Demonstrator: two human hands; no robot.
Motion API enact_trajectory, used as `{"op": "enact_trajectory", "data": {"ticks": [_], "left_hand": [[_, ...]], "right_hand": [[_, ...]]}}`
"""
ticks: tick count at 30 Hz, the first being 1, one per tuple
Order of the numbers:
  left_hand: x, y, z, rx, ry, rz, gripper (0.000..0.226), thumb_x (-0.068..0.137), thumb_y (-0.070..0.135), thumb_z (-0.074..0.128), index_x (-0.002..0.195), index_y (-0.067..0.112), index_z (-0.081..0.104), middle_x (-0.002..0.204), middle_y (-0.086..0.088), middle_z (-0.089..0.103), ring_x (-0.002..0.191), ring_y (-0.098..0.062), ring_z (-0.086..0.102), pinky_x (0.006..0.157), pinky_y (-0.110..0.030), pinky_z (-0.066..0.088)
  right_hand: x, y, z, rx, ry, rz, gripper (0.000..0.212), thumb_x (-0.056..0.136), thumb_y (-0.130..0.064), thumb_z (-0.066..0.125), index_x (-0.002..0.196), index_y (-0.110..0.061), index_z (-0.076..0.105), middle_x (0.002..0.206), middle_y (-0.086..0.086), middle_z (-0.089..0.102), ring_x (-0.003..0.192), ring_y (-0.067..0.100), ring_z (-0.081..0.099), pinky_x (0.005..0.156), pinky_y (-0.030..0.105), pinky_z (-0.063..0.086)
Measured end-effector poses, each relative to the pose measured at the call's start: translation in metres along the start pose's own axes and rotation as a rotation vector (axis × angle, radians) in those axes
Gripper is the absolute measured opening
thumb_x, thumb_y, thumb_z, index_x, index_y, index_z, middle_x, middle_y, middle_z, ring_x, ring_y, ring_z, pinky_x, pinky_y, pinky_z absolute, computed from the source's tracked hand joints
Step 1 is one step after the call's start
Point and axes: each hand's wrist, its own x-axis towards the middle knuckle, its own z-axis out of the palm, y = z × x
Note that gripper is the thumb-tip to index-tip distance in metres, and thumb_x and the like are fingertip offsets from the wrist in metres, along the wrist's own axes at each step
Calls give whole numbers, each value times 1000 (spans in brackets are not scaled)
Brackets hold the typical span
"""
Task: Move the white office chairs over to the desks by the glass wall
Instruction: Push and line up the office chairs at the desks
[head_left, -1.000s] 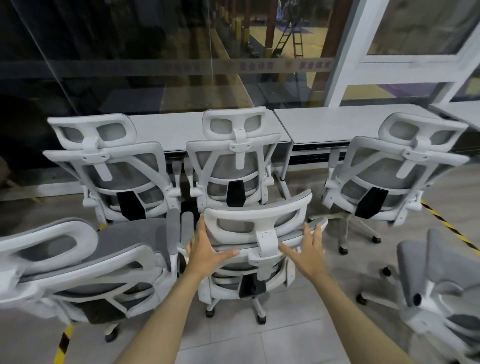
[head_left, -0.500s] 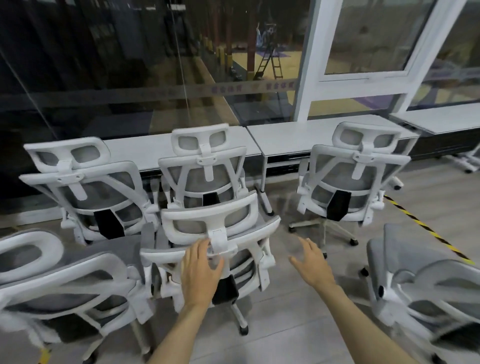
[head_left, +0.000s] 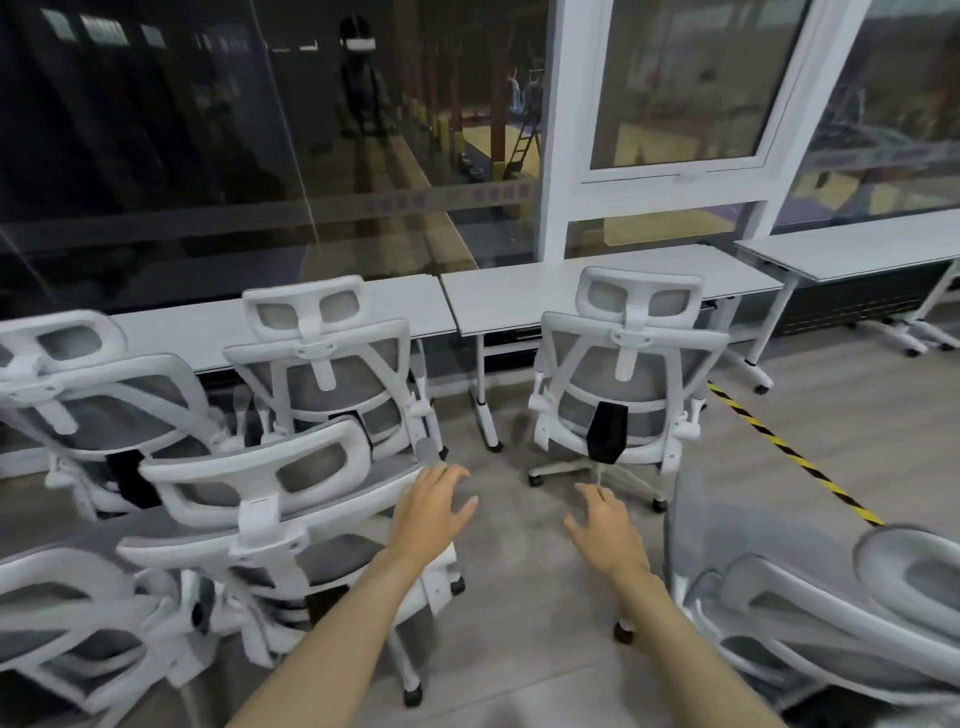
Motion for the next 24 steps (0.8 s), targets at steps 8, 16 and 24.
{"op": "enact_trajectory", "data": {"ticks": [8, 16, 24], "left_hand": [[155, 30, 59, -52, -37, 27, 36, 97, 44, 59, 126, 23, 58, 124, 7, 58, 116, -16, 54, 93, -35, 48], [324, 37, 116, -162, -97, 21, 37, 97, 45, 58, 128, 25, 55, 123, 10, 56, 117, -15, 53, 93, -36, 47], [468, 64, 167, -207, -128, 4, 56, 93, 54, 60, 138, 25, 45, 137, 4, 51, 128, -22, 49, 98, -45, 47]], "right_hand": [[129, 52, -41, 61, 52, 59, 53, 97, -35, 60, 145, -19, 46, 145, 4, 48, 134, 27, 44, 103, 45, 46], [278, 82, -87, 105, 135, 182, 53, 96, -28, 63, 146, -16, 47, 150, 7, 44, 135, 29, 47, 106, 41, 42], [408, 132, -130, 324, 376, 264, 73, 95, -32, 67, 154, -11, 30, 156, 12, 32, 145, 32, 34, 117, 46, 35]]}}
